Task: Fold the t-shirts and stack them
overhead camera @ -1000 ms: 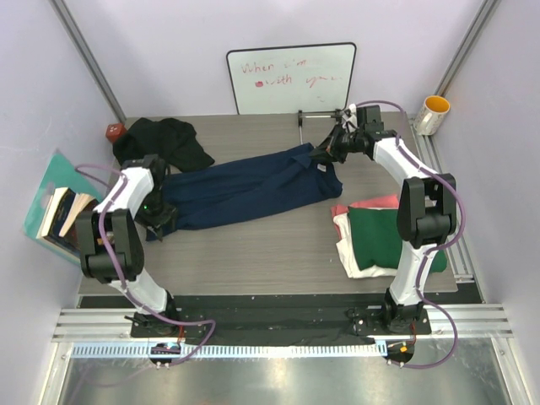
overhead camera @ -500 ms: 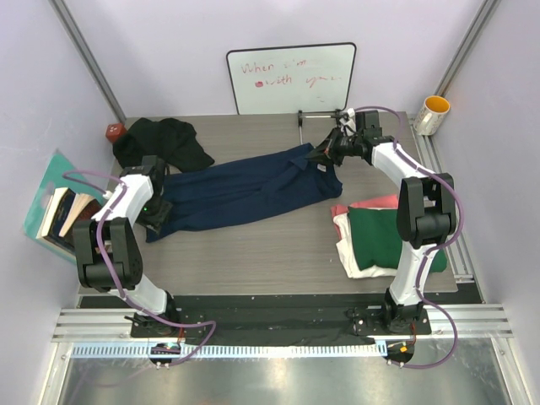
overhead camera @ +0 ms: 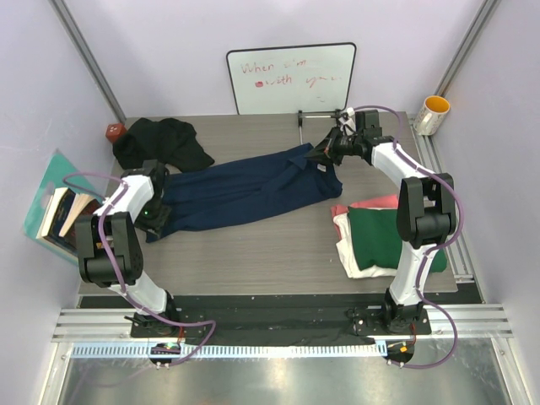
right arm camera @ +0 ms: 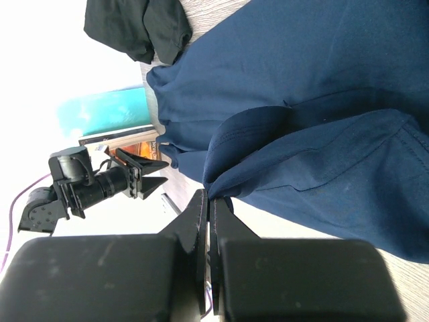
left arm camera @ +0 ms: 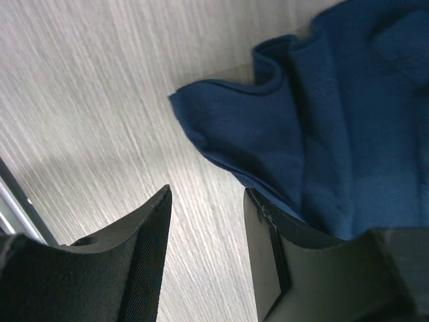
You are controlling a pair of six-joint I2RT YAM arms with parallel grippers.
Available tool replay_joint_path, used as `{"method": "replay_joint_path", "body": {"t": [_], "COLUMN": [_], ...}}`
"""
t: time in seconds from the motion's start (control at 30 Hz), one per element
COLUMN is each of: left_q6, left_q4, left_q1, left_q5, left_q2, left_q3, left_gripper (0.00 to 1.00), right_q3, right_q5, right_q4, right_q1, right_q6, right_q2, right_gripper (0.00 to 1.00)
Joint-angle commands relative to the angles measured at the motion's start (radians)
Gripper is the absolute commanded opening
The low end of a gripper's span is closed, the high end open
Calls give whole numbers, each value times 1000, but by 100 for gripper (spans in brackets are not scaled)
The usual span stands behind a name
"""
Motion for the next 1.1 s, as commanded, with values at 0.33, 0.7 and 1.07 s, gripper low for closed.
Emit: {"method": "replay_joint_path", "body": {"t": [0.33, 0.7, 1.07], "left_q6": [-3, 14, 34], "left_q4": [65, 85, 88], "left_q1": [31, 51, 76], "left_q5": [-79, -89, -85], "left_q2": [2, 14, 83], "left_q3": [-76, -60, -25], "left_gripper": [47, 46, 45], "right_q3": [17, 20, 20], "right_q5": [-36, -39, -43], "right_q4": [38, 40, 40], "right_q1": [-17, -20, -21], "right_q6": [6, 6, 9], "right_q2": [-12, -4, 1], "right_gripper": [1, 1, 1]}}
